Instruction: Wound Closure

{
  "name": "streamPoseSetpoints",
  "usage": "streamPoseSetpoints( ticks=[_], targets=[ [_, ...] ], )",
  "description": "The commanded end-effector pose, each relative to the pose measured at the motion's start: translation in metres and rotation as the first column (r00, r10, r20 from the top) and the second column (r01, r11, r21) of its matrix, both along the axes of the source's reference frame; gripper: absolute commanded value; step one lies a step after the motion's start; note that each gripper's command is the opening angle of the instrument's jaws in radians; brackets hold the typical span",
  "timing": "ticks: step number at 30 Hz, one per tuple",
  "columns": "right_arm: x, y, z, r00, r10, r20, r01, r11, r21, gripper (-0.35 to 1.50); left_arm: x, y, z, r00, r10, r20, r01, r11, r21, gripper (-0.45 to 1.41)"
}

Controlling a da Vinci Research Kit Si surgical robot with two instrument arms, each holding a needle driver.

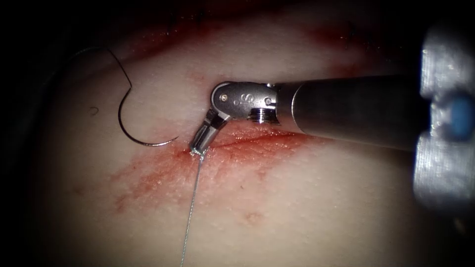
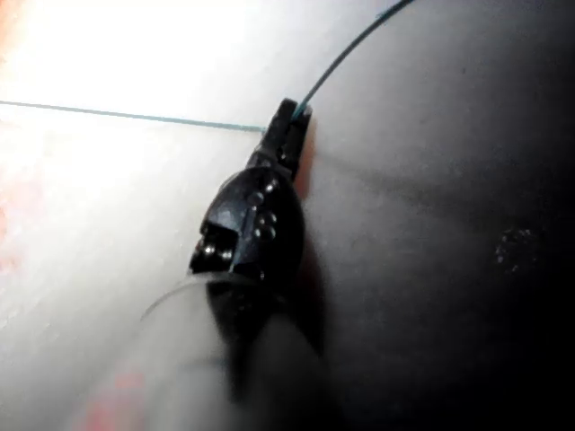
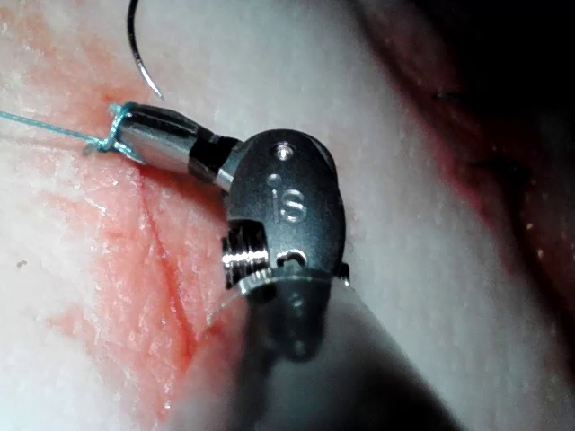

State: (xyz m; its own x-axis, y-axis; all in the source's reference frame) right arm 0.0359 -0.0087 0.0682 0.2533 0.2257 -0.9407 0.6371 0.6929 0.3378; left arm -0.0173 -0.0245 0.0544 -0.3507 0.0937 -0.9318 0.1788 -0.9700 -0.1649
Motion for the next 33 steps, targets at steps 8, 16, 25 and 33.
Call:
streamPoseSetpoints(
  ticks=[8, 16, 25, 33],
  targets=[
    [0.0016, 0.0023, 0.0015, 0.997, 0.061, 0.037, -0.06, 0.998, -0.012, -0.35, -0.0009, -0.0032, 0.002, 1.0, -0.005, -0.005, 0.005, 1.0, 0.019, -0.45],
    [0.0016, 0.0042, 0.0025, 0.986, 0.144, 0.087, -0.14, 0.989, -0.046, -0.35, -0.0019, -0.0045, 0.0028, 1.0, -0.001, -0.003, 0.001, 0.999, 0.039, -0.45],
    [0.0018, 0.0021, 0.004, 0.978, 0.194, 0.08, -0.191, 0.981, -0.043, -0.35, -0.0025, -0.0067, 0.003, 0.999, 0.032, 0.017, -0.033, 0.997, 0.071, -0.45],
    [0.0013, 0.0029, 0.0043, 0.976, 0.201, 0.085, -0.198, 0.979, -0.043, -0.35, -0.0034, -0.01, 0.0024, 0.977, 0.183, 0.108, -0.195, 0.975, 0.109, -0.45]
  ],
)
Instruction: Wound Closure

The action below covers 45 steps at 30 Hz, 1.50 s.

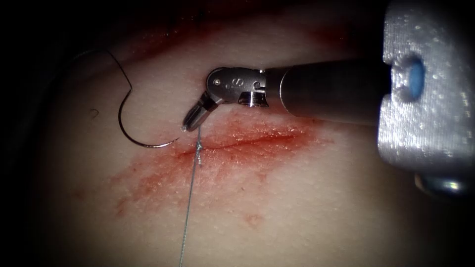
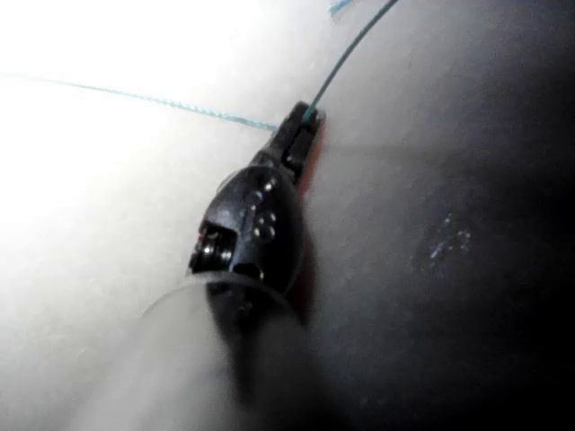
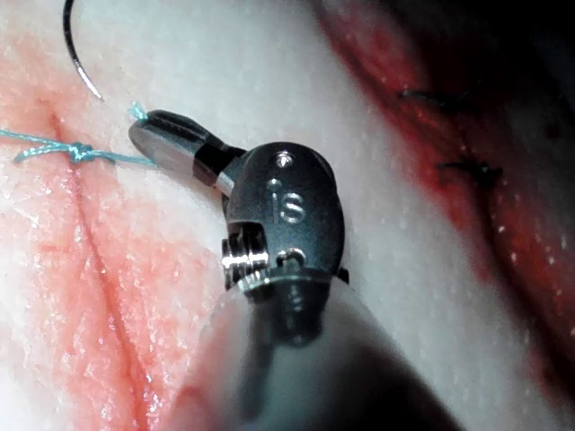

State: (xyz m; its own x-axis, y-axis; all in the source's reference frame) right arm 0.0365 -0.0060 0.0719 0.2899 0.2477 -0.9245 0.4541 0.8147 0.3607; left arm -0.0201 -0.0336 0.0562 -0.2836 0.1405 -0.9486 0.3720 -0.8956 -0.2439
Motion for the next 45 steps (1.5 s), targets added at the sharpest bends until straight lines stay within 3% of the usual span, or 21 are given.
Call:
streamPoseSetpoints(
  ticks=[1, 8, 23, 28, 34, 37, 38, 39, 45],
  targets=[
    [0.0007, 0.0004, 0.0006, 1.0, 0.008, 0.002, -0.008, 1.0, -0.002, -0.35, -0.0008, -0.0012, 0.0006, 1.0, 0.022, 0.009, -0.022, 1.0, 0.004, -0.45],
    [0.0003, 0.0017, 0.001, 0.996, 0.076, 0.039, -0.075, 0.997, -0.009, -0.35, -0.0021, -0.0031, 0.0013, 0.994, 0.106, 0.038, -0.108, 0.994, 0.033, -0.45],
    [0.0, 0.0046, 0.0008, 0.984, 0.165, 0.072, -0.163, 0.986, -0.038, -0.35, -0.0022, -0.0082, 0.0016, 0.968, 0.245, 0.049, -0.248, 0.967, 0.06, -0.45],
    [0.0002, 0.0038, 0.0009, 0.983, 0.171, 0.062, -0.169, 0.985, -0.036, -0.35, -0.0022, -0.008, 0.0018, 0.972, 0.229, 0.042, -0.231, 0.972, 0.048, -0.45],
    [0.0004, 0.0019, 0.0002, 0.983, 0.181, 0.01, -0.181, 0.983, -0.008, -0.33, -0.0019, -0.0043, -0.0007, 0.992, 0.127, 0.025, -0.128, 0.992, 0.022, -0.45],
    [-0.0004, 0.0005, -0.0014, 0.981, 0.192, 0.001, -0.192, 0.981, 0.037, 0.68, -0.0013, 0.0022, -0.0045, 1.0, 0.015, 0.026, -0.013, 0.997, -0.082, -0.45],
    [-0.0007, 0.0004, -0.0017, 0.979, 0.204, 0.0, -0.204, 0.978, 0.039, 0.81, -0.0012, 0.0035, -0.0052, 1.0, -0.002, 0.025, 0.005, 0.995, -0.103, -0.45],
    [-0.0015, 0.0004, -0.0026, 0.97, 0.242, 0.007, -0.242, 0.969, 0.042, 1.08, -0.0009, 0.0062, -0.0067, 0.999, -0.032, 0.023, 0.035, 0.989, -0.142, -0.45],
    [-0.0052, 0.0023, -0.0057, 0.939, 0.341, 0.034, -0.343, 0.935, 0.088, 1.28, 0.0004, 0.0133, -0.0101, 0.994, -0.11, 0.007, 0.108, 0.965, -0.24, -0.45]
  ],
)
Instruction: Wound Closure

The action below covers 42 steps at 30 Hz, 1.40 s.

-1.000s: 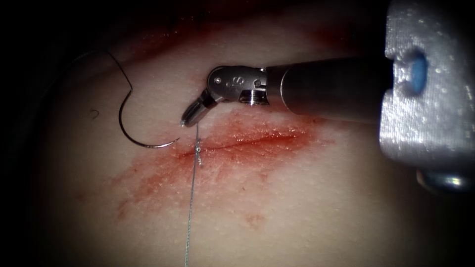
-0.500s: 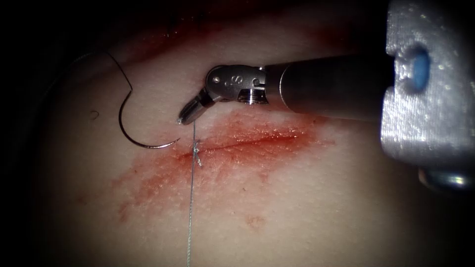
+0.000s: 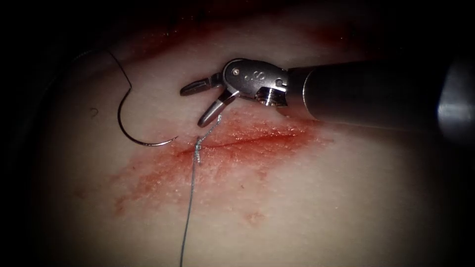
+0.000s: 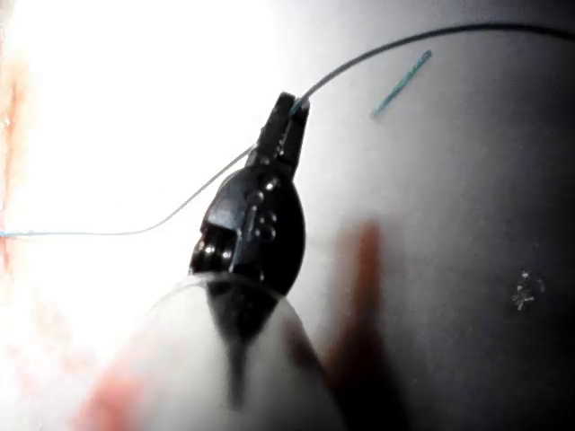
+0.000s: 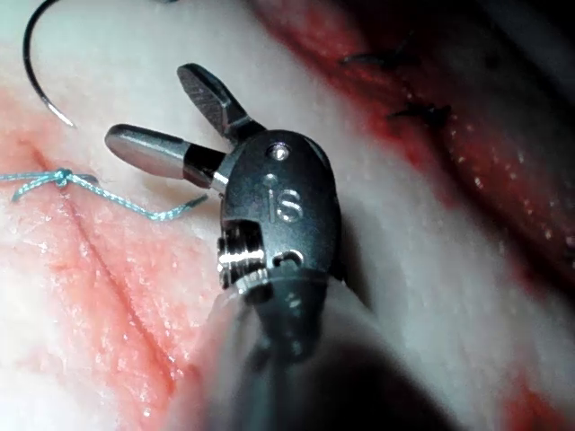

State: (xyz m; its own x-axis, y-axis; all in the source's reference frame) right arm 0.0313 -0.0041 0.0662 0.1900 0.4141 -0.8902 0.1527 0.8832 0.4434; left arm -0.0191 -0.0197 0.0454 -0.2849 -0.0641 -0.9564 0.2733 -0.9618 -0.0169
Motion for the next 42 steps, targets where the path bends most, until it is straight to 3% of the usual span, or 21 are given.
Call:
streamPoseSetpoints(
  ticks=[1, 4, 8, 12, 17, 18, 19, 22, 26, 34, 42],
  targets=[
    [-0.0005, 0.0008, -0.0003, 1.0, 0.022, 0.008, -0.022, 1.0, 0.011, 1.28, -0.0003, 0.0005, 0.0003, 1.0, -0.021, -0.005, 0.021, 1.0, -0.009, -0.45],
    [-0.0036, 0.0012, -0.0022, 0.993, 0.116, 0.017, -0.116, 0.993, -0.015, 1.26, 0.0011, 0.0061, -0.001, 0.995, -0.097, -0.034, 0.094, 0.992, -0.085, -0.45],
    [-0.0051, 0.0001, -0.0029, 0.984, 0.18, 0.015, -0.18, 0.983, -0.026, 1.26, 0.0019, 0.0099, -0.001, 0.988, -0.144, -0.053, 0.137, 0.982, -0.13, -0.45],
    [-0.0054, -0.0033, -0.0031, 0.972, 0.236, 0.0, -0.236, 0.971, -0.038, 1.25, 0.0022, 0.0147, -0.0009, 0.986, -0.167, -0.02, 0.161, 0.972, -0.172, -0.45],
    [-0.003, -0.0066, -0.0027, 0.964, 0.261, -0.056, -0.264, 0.964, -0.042, 0.58, 0.002, 0.0182, -0.002, 0.987, -0.07, 0.145, 0.09, 0.986, -0.138, -0.45],
    [-0.0026, -0.0067, -0.0027, 0.962, 0.266, -0.061, -0.268, 0.962, -0.042, 0.53, 0.002, 0.0187, -0.0022, 0.986, -0.061, 0.156, 0.083, 0.987, -0.138, -0.45],
    [-0.0016, -0.0069, -0.0027, 0.961, 0.265, -0.076, -0.269, 0.962, -0.039, 0.14, 0.0022, 0.0197, -0.0024, 0.983, -0.047, 0.177, 0.071, 0.989, -0.133, -0.45],
    [0.0002, -0.007, -0.0027, 0.955, 0.282, -0.094, -0.286, 0.958, -0.034, -0.35, 0.0025, 0.0213, -0.0028, 0.975, -0.02, 0.22, 0.047, 0.992, -0.118, -0.45],
    [0.0027, -0.007, -0.0023, 0.942, 0.315, -0.119, -0.321, 0.946, -0.038, -0.35, 0.0026, 0.0231, -0.003, 0.958, 0.019, 0.285, 0.009, 0.995, -0.096, -0.45],
    [0.0061, -0.008, -0.0016, 0.943, 0.292, -0.159, -0.294, 0.956, 0.012, -0.35, 0.0029, 0.0266, -0.0013, 0.911, 0.073, 0.406, -0.047, 0.996, -0.073, -0.45],
    [0.0081, -0.0092, -0.003, 0.936, 0.22, -0.273, -0.212, 0.976, 0.057, -0.35, 0.003, 0.0291, 0.0029, 0.903, 0.064, 0.425, -0.048, 0.998, -0.048, -0.45]
  ],
)
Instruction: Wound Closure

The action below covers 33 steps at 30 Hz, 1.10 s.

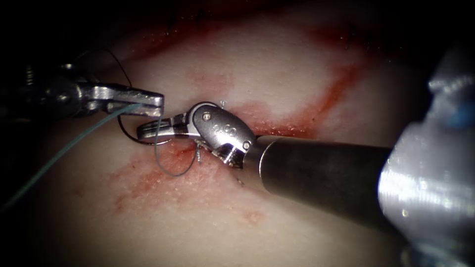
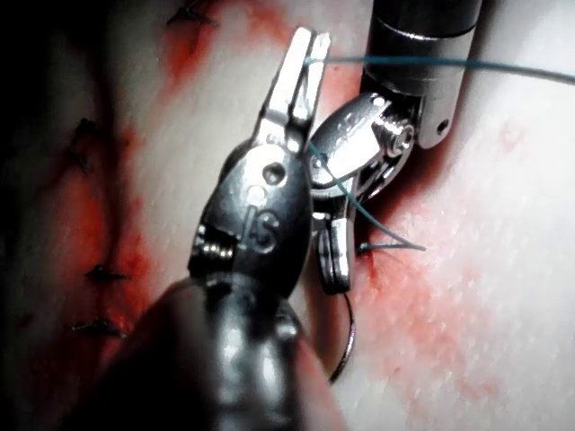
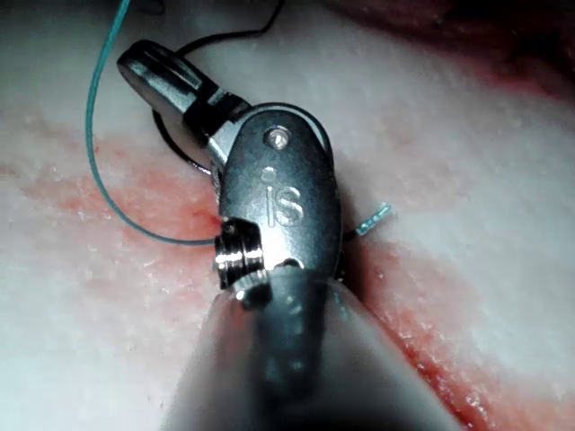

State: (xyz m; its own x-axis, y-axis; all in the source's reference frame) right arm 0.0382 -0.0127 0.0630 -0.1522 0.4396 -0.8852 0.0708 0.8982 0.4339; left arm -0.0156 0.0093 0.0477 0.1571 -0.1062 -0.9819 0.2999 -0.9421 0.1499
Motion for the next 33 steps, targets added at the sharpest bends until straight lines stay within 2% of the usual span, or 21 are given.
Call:
streamPoseSetpoints(
  ticks=[1, 11, 17, 18, 19, 21, 25, 26, 30, 33],
  targets=[
    [0.0015, -0.0009, 0.0, 0.999, -0.024, -0.026, 0.024, 1.0, 0.001, -0.35, -0.0004, 0.0004, 0.0015, 1.0, -0.003, -0.005, 0.003, 1.0, 0.004, -0.45],
    [0.0029, -0.0022, -0.0029, 0.98, -0.071, -0.184, 0.078, 0.997, 0.029, -0.35, -0.0002, 0.0018, 0.006, 0.999, -0.042, -0.012, 0.043, 0.999, 0.025, -0.45],
    [0.0019, -0.0023, -0.0049, 0.982, 0.015, -0.187, 0.002, 0.996, 0.089, -0.33, 0.0015, 0.0026, 0.0108, 0.993, -0.098, -0.07, 0.099, 0.995, 0.008, -0.45],
    [0.0013, -0.0022, -0.005, 0.982, 0.034, -0.184, -0.016, 0.995, 0.099, -0.13, 0.0021, 0.0025, 0.0119, 0.991, -0.107, -0.085, 0.108, 0.994, 0.008, -0.45],
    [0.0011, -0.0022, -0.005, 0.982, 0.04, -0.183, -0.021, 0.995, 0.102, -0.06, 0.0024, 0.0025, 0.0124, 0.989, -0.114, -0.092, 0.115, 0.993, 0.007, -0.45],
    [0.0005, -0.0021, -0.005, 0.982, 0.058, -0.18, -0.038, 0.993, 0.11, 0.07, 0.003, 0.0024, 0.0135, 0.987, -0.124, -0.104, 0.126, 0.992, 0.006, -0.45],
    [-0.0005, -0.0018, -0.005, 0.977, 0.133, -0.169, -0.106, 0.982, 0.156, 0.21, 0.0034, 0.0018, 0.0156, 0.981, -0.142, -0.131, 0.144, 0.99, 0.003, -0.45],
    [-0.001, -0.0014, -0.0051, 0.972, 0.171, -0.163, -0.141, 0.973, 0.182, 0.41, 0.0033, 0.0014, 0.0163, 0.979, -0.147, -0.142, 0.15, 0.989, 0.008, -0.45],
    [-0.0021, -0.0003, -0.0055, 0.958, 0.242, -0.151, -0.206, 0.953, 0.222, 0.93, 0.0032, 0.0001, 0.018, 0.974, -0.175, -0.141, 0.18, 0.983, 0.021, -0.45],
    [-0.0034, 0.0003, -0.0053, 0.953, 0.267, -0.143, -0.23, 0.944, 0.236, 0.94, 0.0031, -0.0006, 0.0187, 0.972, -0.201, -0.121, 0.206, 0.978, 0.022, -0.45]
  ],
)
